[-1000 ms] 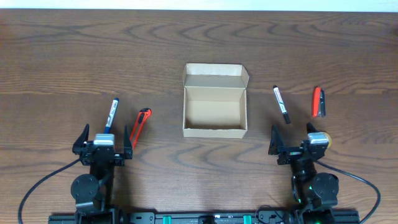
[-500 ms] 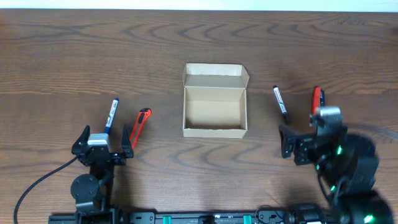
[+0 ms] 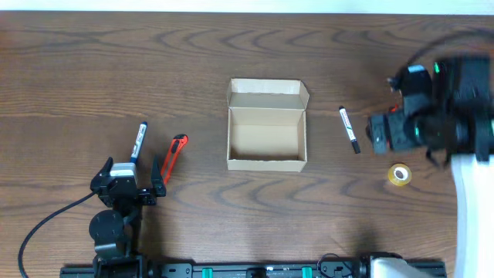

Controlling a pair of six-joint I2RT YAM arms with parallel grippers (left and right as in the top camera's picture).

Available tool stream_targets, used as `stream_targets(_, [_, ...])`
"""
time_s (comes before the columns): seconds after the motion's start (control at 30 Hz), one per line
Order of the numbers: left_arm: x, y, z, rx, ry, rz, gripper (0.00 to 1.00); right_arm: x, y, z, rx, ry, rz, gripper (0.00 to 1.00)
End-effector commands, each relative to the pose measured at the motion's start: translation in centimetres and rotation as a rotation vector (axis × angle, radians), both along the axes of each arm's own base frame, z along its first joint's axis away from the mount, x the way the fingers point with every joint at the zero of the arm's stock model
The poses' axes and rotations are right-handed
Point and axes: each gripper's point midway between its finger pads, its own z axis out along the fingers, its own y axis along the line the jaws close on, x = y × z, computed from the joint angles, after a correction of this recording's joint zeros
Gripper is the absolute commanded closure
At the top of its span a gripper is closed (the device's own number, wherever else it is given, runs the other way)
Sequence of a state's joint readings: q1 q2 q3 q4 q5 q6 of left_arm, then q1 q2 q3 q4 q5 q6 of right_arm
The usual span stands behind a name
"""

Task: Pack container
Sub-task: 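Move the right gripper over the black-capped white marker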

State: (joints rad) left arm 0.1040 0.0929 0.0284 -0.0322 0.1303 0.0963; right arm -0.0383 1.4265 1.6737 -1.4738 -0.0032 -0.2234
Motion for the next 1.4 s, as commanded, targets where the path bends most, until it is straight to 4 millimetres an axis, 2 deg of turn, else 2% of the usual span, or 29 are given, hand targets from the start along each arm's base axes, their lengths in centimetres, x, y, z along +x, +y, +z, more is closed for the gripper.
stream_targets(0.0, [-0.2, 0.0, -2.2, -0.022, 0.067, 0.004, 0.05, 2.5, -2.1, -2.7, -0.052, 0.097, -0.016, 0.08])
stream_targets(0.13, [-0.2, 0.0, -2.2, -0.022, 0.068, 0.003, 0.05, 4.7, -2.6, -6.4, -0.056, 0.189, 0.025, 0.09])
stream_targets(0.2, [-0.2, 0.0, -2.2, -0.022, 0.068, 0.003, 0.05, 5.8, -2.6, -7.8, -0.062, 0.207, 0.059, 0.16])
stream_targets(0.23, [-0.2, 0.0, -2.2, -0.022, 0.068, 0.003, 0.05, 6.4, -2.5, -8.5, -0.057, 0.212, 0.078, 0.15])
stream_targets(0.3, [-0.2, 0.0, -2.2, -0.022, 0.068, 0.003, 0.05, 7.6, -1.5, -9.3, -0.008, 0.19, 0.135, 0.04])
stream_targets(0.33, [-0.2, 0.0, -2.2, -0.022, 0.068, 0.003, 0.04, 8.2, -0.8, -9.6, 0.024, 0.172, 0.177, 0.01])
stream_targets(0.4, [-0.2, 0.0, -2.2, -0.022, 0.068, 0.003, 0.04, 9.4, 0.1, -9.9, 0.057, 0.129, 0.244, 0.01])
stream_targets(0.5, [-0.2, 0.0, -2.2, -0.022, 0.068, 0.003, 0.05, 10.3, 0.2, -10.6, 0.048, 0.098, 0.305, 0.01])
stream_targets(0.7, [-0.2, 0.0, -2.2, -0.022, 0.067, 0.003, 0.05, 9.0, 0.0, -14.1, 0.037, 0.177, 0.378, 0.01])
stream_targets(1.0, [-0.2, 0.0, -2.1, -0.022, 0.067, 0.003, 0.05, 7.2, 0.1, -20.6, 0.054, 0.219, 0.323, 0.01])
stream_targets(1.27, [-0.2, 0.0, -2.2, -0.047, 0.066, 0.008, 0.04, 7.4, 0.4, -22.5, 0.072, 0.191, 0.281, 0.01])
stream_targets(1.37, [-0.2, 0.0, -2.2, -0.055, 0.066, 0.01, 0.05, 6.8, -0.2, -23.6, 0.049, 0.24, 0.254, 0.01])
